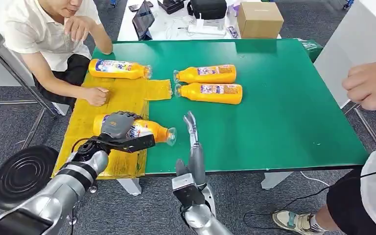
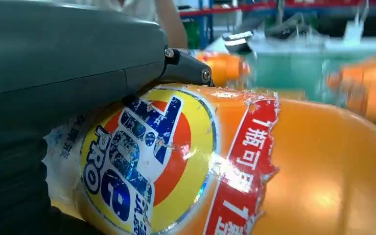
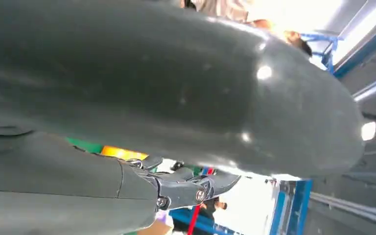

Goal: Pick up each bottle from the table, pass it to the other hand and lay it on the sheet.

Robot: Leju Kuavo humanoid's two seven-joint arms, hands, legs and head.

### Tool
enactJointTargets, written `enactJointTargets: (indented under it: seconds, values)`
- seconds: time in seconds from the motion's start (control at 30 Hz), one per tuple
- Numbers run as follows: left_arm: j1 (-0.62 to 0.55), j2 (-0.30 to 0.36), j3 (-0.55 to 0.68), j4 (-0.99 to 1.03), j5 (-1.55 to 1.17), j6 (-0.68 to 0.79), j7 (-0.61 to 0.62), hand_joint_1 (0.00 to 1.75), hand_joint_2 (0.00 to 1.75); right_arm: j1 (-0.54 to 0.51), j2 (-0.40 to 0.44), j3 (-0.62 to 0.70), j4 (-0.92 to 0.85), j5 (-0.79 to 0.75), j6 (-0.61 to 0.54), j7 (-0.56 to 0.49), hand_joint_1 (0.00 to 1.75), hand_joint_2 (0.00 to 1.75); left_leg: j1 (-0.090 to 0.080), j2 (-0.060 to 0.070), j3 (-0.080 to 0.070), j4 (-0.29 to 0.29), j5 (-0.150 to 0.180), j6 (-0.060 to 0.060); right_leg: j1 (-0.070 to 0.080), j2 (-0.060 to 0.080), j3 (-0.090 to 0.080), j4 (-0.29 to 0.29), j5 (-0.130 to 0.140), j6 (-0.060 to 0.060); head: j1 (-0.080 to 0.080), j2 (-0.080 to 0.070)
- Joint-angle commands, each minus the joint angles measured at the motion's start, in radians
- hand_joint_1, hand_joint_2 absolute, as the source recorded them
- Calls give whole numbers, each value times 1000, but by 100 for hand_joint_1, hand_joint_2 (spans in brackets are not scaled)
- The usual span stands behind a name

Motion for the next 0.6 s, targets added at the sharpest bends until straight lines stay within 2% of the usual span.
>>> enactJointTargets:
  seconds: [0.03,0.13,0.27,0.37,0.43,0.47,0.5,0.53,0.57,0.6]
  values:
    - [-127,-8,-109,197,-8,-17,4,175,175,-54,-26,78,86,-13,0,0,0,0,1,0,1,0,0,0,1,-1,2,0,0,-1,0,0]
    - [-141,-19,-111,230,-12,-57,5,175,175,-65,-34,107,101,-55,5,0,0,0,1,0,1,0,0,0,1,-1,2,0,0,-1,0,0]
    - [-148,-42,-51,274,56,-151,-3,175,175,-77,-31,123,125,-88,15,0,0,0,1,0,2,0,0,-1,1,-1,2,0,0,-1,0,0]
    - [-149,-52,-25,298,84,-196,21,164,175,-79,-26,119,147,-94,16,0,0,0,0,0,1,0,0,0,1,0,2,-1,0,-1,0,0]
    - [-151,-56,-19,313,90,-230,48,148,175,-77,-23,117,159,-101,20,0,0,0,1,-1,2,0,0,-1,1,-1,3,-1,0,-1,0,0]
    - [-151,-56,-17,316,92,-239,57,119,175,-77,-23,116,163,-102,20,0,0,0,0,-1,2,-1,0,-1,1,-1,3,-1,0,-1,0,0]
    - [-151,-56,-17,318,92,-247,65,98,175,-76,-22,115,165,-100,17,0,0,0,1,-1,2,0,0,-1,1,-1,3,-1,0,-1,0,0]
    - [-151,-55,-17,318,92,-249,67,45,175,-75,-23,116,166,-101,17,0,0,0,1,0,4,0,-1,-1,1,-1,5,-1,-1,-2,0,0]
    - [-153,-55,-12,321,97,-264,78,14,175,-76,-20,112,173,-104,16,0,0,0,0,0,3,-1,0,-1,1,-1,3,-1,0,-1,0,0]
    - [-154,-55,-6,322,103,-273,82,7,175,-76,-20,112,174,-104,15,0,0,0,0,0,3,-1,0,-1,0,0,3,-1,0,-1,0,0]
